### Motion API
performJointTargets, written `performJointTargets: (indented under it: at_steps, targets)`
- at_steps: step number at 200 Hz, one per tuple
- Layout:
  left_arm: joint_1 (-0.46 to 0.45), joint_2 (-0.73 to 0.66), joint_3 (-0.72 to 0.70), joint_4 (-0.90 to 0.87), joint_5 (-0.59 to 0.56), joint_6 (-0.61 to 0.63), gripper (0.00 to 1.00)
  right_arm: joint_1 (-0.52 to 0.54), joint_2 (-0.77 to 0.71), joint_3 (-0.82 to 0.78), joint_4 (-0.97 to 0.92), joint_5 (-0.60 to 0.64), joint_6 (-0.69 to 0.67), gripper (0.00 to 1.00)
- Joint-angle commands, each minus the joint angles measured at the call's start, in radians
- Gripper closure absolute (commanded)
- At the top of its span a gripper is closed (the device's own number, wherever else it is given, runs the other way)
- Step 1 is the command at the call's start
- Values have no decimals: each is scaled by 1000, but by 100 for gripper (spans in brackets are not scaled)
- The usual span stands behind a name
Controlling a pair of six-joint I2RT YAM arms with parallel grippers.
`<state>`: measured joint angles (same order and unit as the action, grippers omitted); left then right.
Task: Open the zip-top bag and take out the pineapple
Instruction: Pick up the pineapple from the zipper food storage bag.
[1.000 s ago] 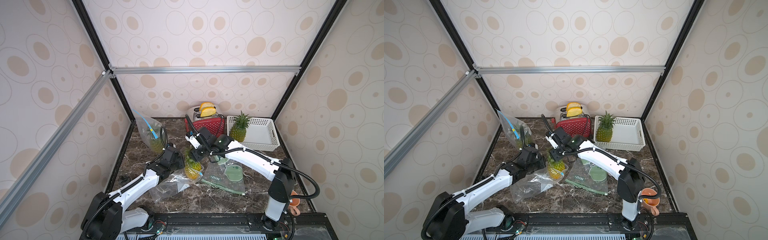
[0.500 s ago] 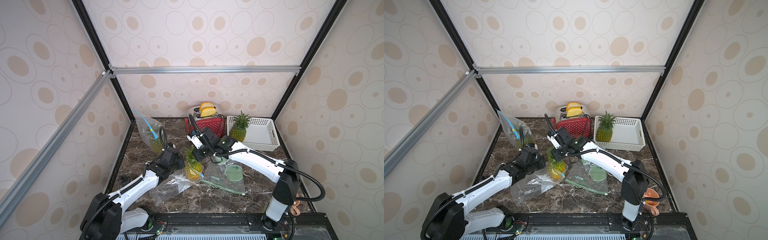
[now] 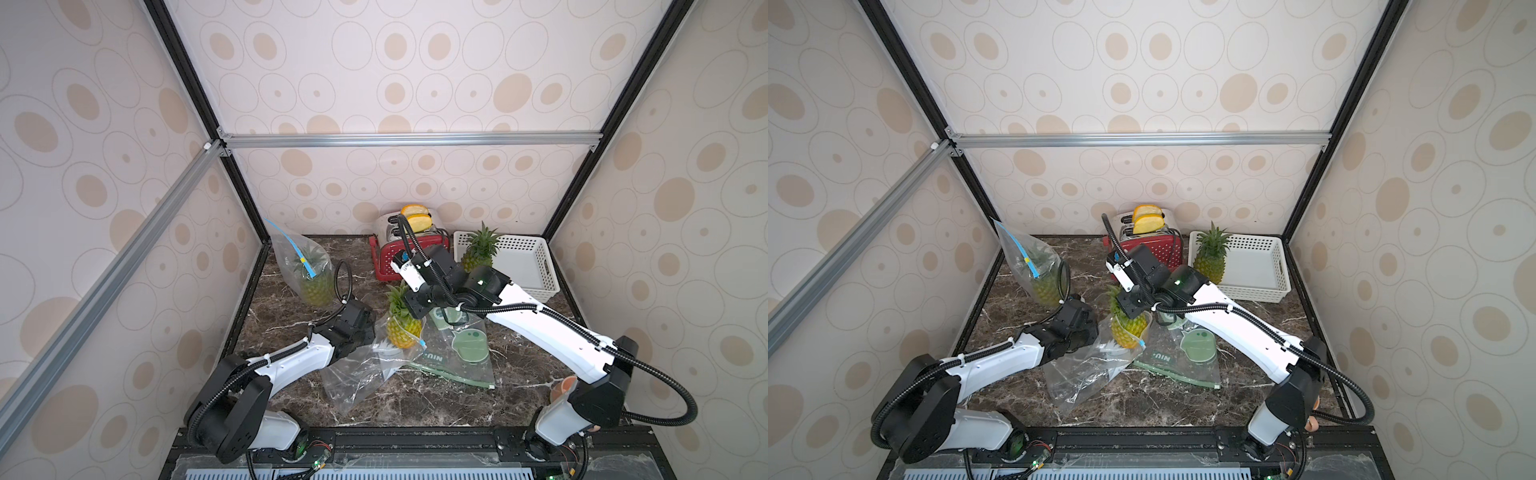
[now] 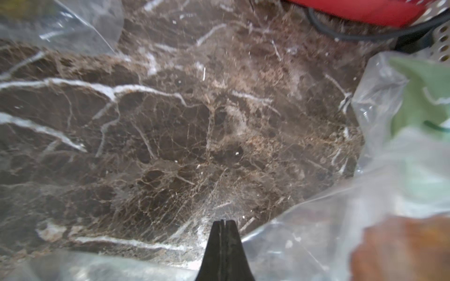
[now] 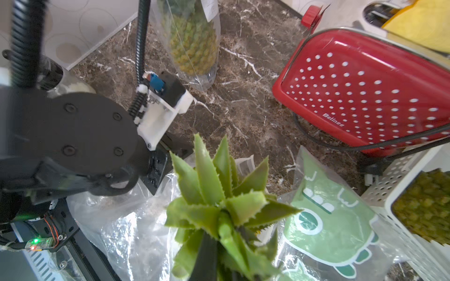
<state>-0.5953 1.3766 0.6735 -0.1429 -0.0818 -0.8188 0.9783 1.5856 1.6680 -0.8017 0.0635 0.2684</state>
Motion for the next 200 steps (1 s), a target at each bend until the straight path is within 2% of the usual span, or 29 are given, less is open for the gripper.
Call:
performJointTargets:
  at_steps: [1, 38, 80, 101, 116, 134, 158, 200]
  targets:
    - [-16, -23, 25, 10, -45, -28, 100, -16, -47, -14, 41, 51, -7, 100]
    - [-20, -103, 22, -65, -55, -50, 100, -51, -90, -171, 145, 47, 19, 100]
    - [-20, -364, 127, -278, -98, -3, 100, -79, -112, -339, 262, 9, 59, 100]
    - [-23, -430, 163, -283, 30, -2, 100, -82, -107, -361, 280, -12, 69, 100]
    - [-60, -423, 128, -205, 119, -49, 100, -82, -108, -366, 279, -13, 71, 100]
    - [-139, -365, 80, -149, 118, -92, 100, -81, -115, -367, 281, -8, 68, 100]
    - [-192, -280, -6, -15, 172, -160, 100, -84, -120, -370, 273, -6, 63, 100]
    - [-210, -141, -29, -57, 208, -214, 100, -90, -134, -385, 275, -1, 64, 100]
